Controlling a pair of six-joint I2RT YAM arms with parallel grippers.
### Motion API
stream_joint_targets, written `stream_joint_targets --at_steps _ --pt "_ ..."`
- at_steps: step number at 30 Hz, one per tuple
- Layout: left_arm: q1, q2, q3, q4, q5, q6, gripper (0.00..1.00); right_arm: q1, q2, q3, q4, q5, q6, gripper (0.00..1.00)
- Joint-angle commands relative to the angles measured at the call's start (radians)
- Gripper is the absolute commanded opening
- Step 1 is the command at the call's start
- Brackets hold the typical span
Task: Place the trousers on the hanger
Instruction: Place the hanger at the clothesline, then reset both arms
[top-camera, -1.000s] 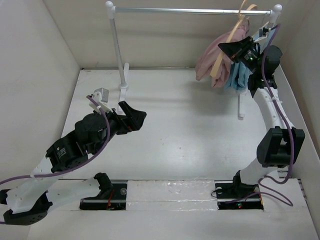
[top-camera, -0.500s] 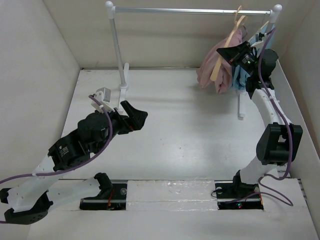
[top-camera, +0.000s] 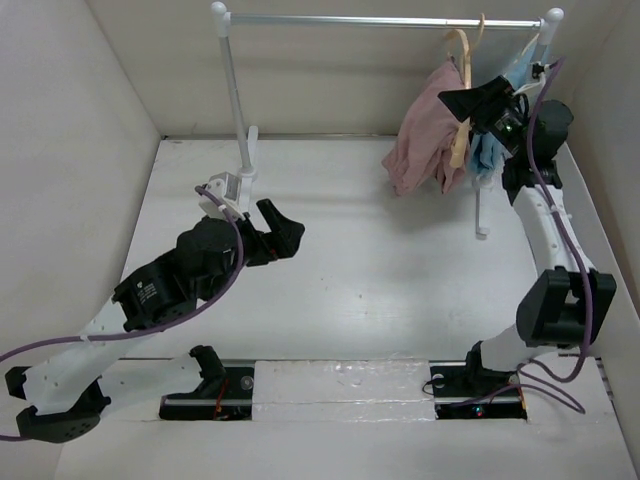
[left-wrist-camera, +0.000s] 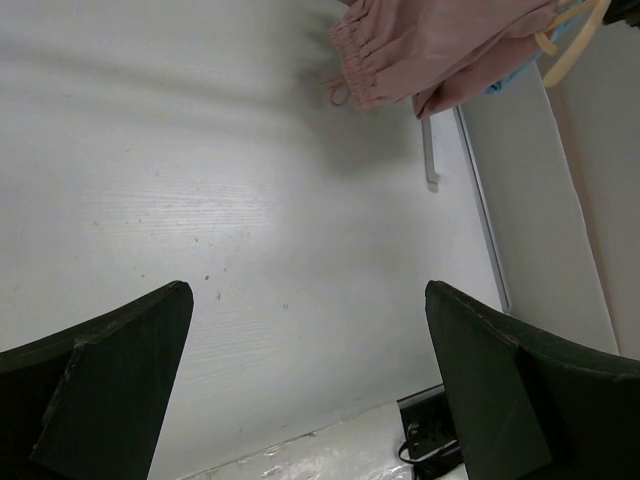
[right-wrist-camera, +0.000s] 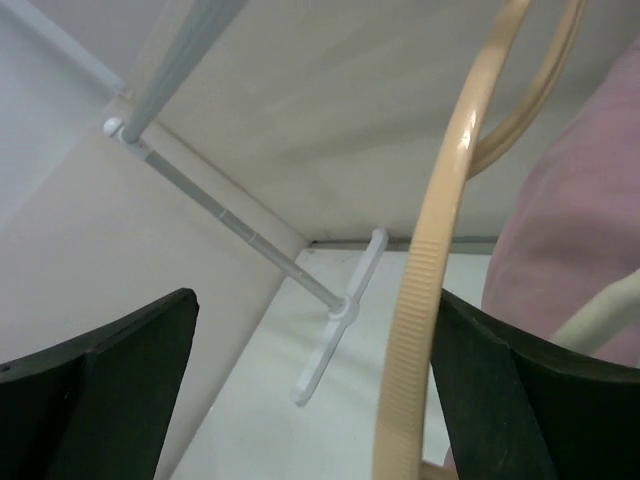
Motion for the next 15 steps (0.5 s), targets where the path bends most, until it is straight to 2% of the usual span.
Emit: stream_joint_targets --at_steps 1,3,9,15 --pt "0.002 0.019 0.038 0.042 -0.024 0.007 0.99 -0.015 -0.146 0.01 -0.109 0.091 -0.161 1.0" --pt "0.002 0.037 0.047 0.046 -0.026 0.017 0.99 -0.025 -0.235 0.015 -0.258 0.189 -0.261 1.0" --pt "0.011 0.089 0.095 0.057 -0.023 0.05 0.99 -0.045 -0.435 -0.016 -0.522 0.41 -0.458 1.0" --pt "0.04 0.111 0.104 0.115 0.014 0.095 0.99 -0.108 -0.553 -0.134 -0.665 0.398 -0.582 1.0"
